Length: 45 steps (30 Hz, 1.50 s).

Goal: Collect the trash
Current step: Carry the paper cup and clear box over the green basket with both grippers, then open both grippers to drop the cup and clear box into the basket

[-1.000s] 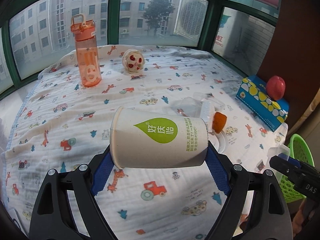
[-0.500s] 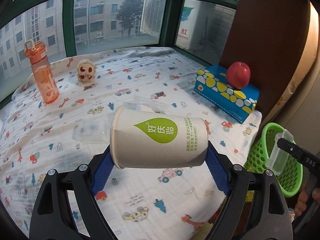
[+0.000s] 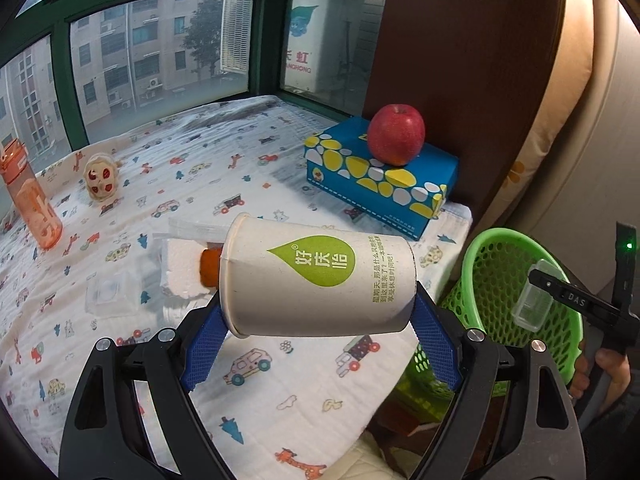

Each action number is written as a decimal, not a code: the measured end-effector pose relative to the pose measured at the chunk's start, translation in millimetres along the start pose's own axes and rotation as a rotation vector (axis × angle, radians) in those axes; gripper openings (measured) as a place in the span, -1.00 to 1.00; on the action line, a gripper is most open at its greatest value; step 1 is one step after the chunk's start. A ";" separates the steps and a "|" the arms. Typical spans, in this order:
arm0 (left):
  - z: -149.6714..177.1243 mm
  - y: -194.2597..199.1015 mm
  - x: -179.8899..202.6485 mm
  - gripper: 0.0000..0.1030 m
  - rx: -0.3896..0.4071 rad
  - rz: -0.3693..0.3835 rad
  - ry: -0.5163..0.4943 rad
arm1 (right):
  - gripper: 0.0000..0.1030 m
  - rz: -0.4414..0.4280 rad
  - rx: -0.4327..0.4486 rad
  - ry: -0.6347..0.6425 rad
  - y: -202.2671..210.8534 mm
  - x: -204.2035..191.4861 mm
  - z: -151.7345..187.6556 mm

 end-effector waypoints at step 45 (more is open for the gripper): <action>46.0 -60.7 194.9 0.73 -0.205 0.416 -0.159 | 0.48 0.022 0.118 -0.143 72.3 84.5 -3.6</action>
Point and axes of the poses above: each gripper's, at about its wrist camera, not at the fingertips, and y roughly against the way its jaws point, x to its right, z to its underside, the point moved 2 cm from there along -y, roughly the way its jaws point, and after that the axes turned 15 degrees about x, right-handed, at the moved point
